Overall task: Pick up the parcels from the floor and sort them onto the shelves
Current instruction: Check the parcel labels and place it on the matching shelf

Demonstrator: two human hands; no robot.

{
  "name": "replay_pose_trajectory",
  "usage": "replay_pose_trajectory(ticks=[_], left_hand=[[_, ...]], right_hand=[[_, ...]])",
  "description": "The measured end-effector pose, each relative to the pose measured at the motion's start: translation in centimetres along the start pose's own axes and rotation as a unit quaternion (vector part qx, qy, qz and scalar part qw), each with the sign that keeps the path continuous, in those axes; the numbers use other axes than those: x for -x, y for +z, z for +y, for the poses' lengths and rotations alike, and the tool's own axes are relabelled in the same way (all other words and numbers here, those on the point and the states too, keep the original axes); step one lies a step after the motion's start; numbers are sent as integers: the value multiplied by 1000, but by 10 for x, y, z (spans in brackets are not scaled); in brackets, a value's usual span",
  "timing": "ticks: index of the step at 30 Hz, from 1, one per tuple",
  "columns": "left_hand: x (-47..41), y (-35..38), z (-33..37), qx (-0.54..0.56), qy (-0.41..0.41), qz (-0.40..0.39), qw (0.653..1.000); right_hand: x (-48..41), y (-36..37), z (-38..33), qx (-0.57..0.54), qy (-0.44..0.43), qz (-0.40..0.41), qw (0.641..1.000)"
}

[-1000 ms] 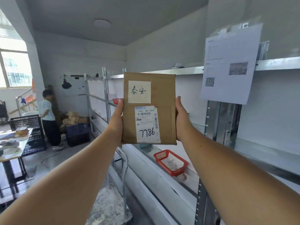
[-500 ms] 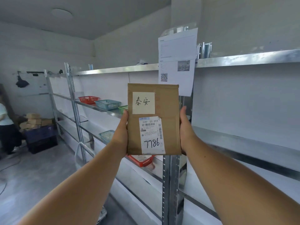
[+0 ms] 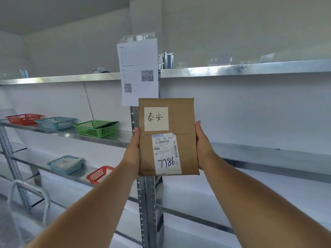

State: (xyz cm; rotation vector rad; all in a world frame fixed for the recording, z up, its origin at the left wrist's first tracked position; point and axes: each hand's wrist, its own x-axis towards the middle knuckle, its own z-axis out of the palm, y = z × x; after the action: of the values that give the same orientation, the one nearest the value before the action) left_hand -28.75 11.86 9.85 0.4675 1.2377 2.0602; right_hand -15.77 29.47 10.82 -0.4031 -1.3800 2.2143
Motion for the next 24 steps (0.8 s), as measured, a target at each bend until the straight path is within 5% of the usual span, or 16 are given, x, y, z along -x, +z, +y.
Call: replay_pose_trajectory(ticks=[11,24], left_hand=[[-1,70,-51,-64,-54,-98,992],[50,198,-111,-99,-88,-209,969]], right_hand=[[83,-68,-28,10,-68,189,980],[206,-155,-76,-3,-126,292,948]])
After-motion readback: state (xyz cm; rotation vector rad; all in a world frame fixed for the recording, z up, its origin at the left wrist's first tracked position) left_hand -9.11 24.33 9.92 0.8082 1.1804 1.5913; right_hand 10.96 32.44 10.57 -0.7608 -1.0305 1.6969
